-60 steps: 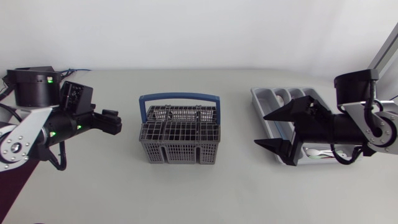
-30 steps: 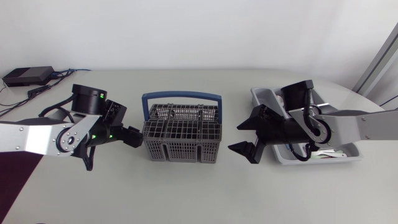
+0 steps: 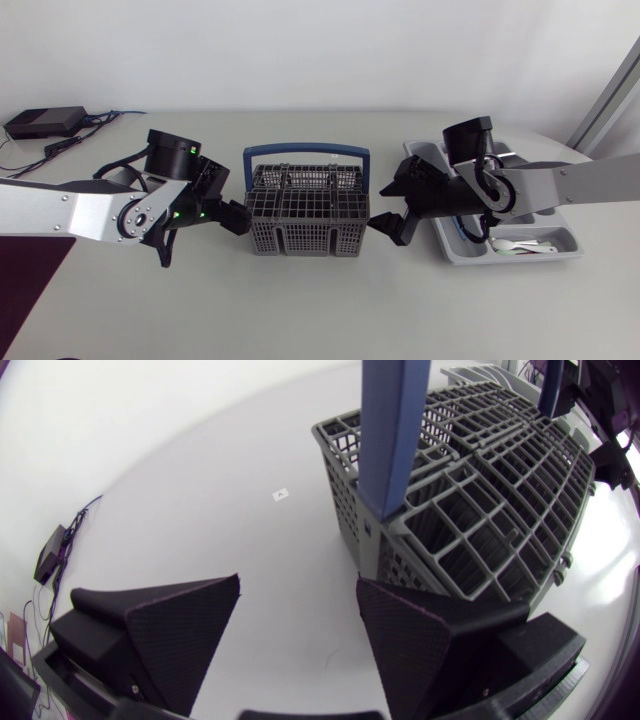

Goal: Unload the cutlery basket into the drawer organizer.

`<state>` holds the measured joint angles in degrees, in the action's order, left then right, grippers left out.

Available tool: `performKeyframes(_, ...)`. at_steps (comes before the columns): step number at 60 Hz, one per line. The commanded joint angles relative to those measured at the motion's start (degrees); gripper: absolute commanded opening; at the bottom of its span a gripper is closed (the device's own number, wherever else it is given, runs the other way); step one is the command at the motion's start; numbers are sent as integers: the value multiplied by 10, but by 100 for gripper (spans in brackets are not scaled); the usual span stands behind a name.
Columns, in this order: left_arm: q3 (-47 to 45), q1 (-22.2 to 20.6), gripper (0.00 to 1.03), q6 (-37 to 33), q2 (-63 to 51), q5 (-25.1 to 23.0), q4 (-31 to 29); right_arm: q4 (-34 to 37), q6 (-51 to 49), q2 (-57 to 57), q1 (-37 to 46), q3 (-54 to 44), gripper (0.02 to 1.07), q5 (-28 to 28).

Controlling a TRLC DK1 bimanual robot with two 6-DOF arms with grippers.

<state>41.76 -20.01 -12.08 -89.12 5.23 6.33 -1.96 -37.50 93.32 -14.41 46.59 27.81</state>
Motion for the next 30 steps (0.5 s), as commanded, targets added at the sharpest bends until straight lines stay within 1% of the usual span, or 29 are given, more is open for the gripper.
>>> performKeyframes(1,17,-8,100,-7,-20,-3,4,-7,8,11,3,8,101,1)
performKeyframes(10,16,-8,100,-8,-20,-3,4,-8,8,12,4,4,101,0)
performKeyframes(16,12,2,100,-9,-14,-3,4,-16,8,8,4,-4,101,-12)
performKeyframes(22,-4,16,100,-12,19,-3,2,-19,8,-22,7,-21,102,-19)
performKeyframes(26,-18,22,100,-14,49,-3,2,-29,8,-49,9,-40,102,-37)
performKeyframes(30,-27,28,100,-13,76,-4,1,-31,6,-76,15,-56,102,-44)
